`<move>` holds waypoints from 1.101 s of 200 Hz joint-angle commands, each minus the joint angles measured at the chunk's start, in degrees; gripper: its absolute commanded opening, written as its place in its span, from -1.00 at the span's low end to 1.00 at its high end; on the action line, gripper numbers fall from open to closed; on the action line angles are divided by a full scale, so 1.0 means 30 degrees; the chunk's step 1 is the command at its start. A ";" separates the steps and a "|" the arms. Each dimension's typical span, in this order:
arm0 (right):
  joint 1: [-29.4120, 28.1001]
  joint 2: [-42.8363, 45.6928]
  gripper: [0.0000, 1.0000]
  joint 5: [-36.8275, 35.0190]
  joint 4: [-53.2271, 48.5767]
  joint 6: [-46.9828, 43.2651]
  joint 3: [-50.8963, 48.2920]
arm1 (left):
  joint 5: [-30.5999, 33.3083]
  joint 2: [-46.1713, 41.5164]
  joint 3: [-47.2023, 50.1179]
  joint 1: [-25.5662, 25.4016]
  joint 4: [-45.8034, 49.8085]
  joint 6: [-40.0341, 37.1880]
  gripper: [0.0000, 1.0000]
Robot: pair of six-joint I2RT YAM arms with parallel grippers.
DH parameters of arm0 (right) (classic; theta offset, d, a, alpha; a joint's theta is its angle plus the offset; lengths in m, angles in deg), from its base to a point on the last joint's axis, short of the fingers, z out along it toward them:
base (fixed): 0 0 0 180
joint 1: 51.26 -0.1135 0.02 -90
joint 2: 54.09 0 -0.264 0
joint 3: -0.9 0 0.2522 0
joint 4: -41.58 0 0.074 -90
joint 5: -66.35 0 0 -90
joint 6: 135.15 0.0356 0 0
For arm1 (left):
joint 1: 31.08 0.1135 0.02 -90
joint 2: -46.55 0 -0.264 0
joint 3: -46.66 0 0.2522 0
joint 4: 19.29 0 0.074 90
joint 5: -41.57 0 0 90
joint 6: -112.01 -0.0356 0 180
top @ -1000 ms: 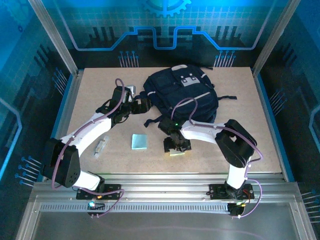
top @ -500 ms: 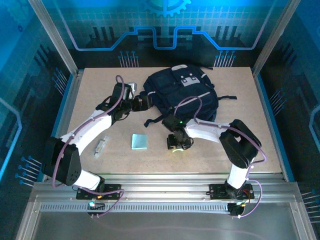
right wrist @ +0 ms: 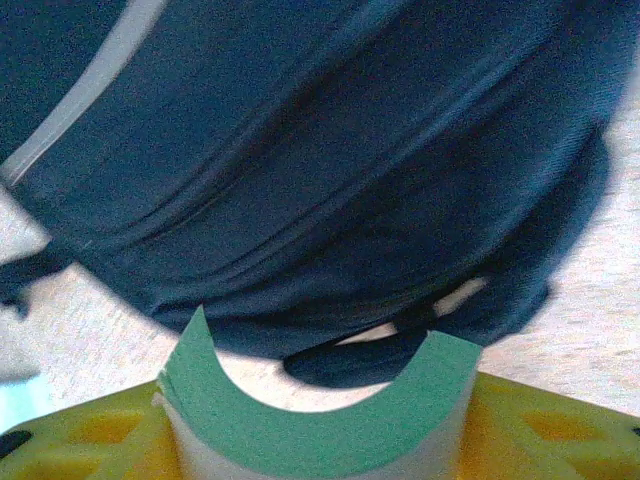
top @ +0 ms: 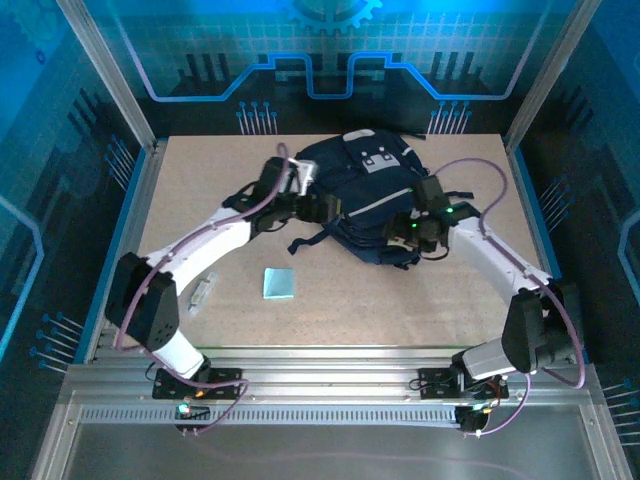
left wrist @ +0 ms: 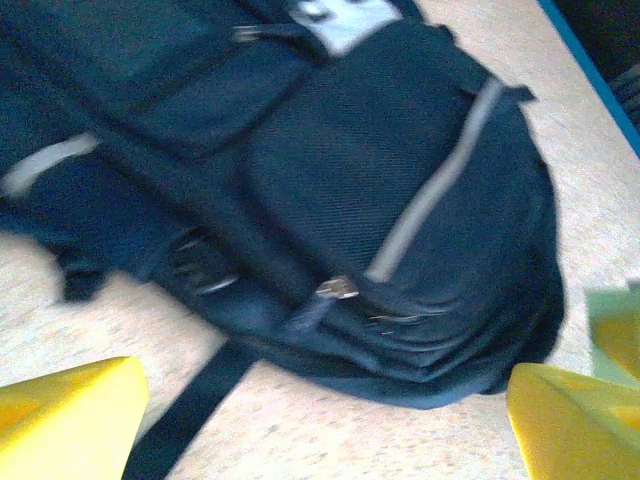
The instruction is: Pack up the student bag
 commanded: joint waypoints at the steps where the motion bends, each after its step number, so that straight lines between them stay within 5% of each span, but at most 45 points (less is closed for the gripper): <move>1: 0.2444 0.0395 0.26 0.1000 0.0543 -0.0523 -0.0517 | -0.0193 0.1404 -0.2112 -0.1408 0.1136 -0.3078 0.84; 67: 0.8348 0.0824 0.26 0.5076 0.2014 -0.1007 -0.1770 | 0.0097 0.7578 -0.8563 -0.3145 0.3818 -0.6555 0.63; 167: 0.9596 0.1406 0.26 0.5826 0.2304 -0.1432 -0.2595 | 0.3306 1.2648 -1.3218 -0.3976 0.6691 -0.9314 0.55; 179: 0.9623 0.1305 0.25 0.5948 0.2336 -0.1410 -0.2516 | 0.3706 1.2882 -1.3443 -0.3977 0.6704 -0.9272 0.31; 220: 0.9617 0.1447 0.16 0.6357 0.2545 -0.1296 -0.2424 | 0.3423 1.2653 -1.3924 -0.3979 0.6829 -0.8947 -1.00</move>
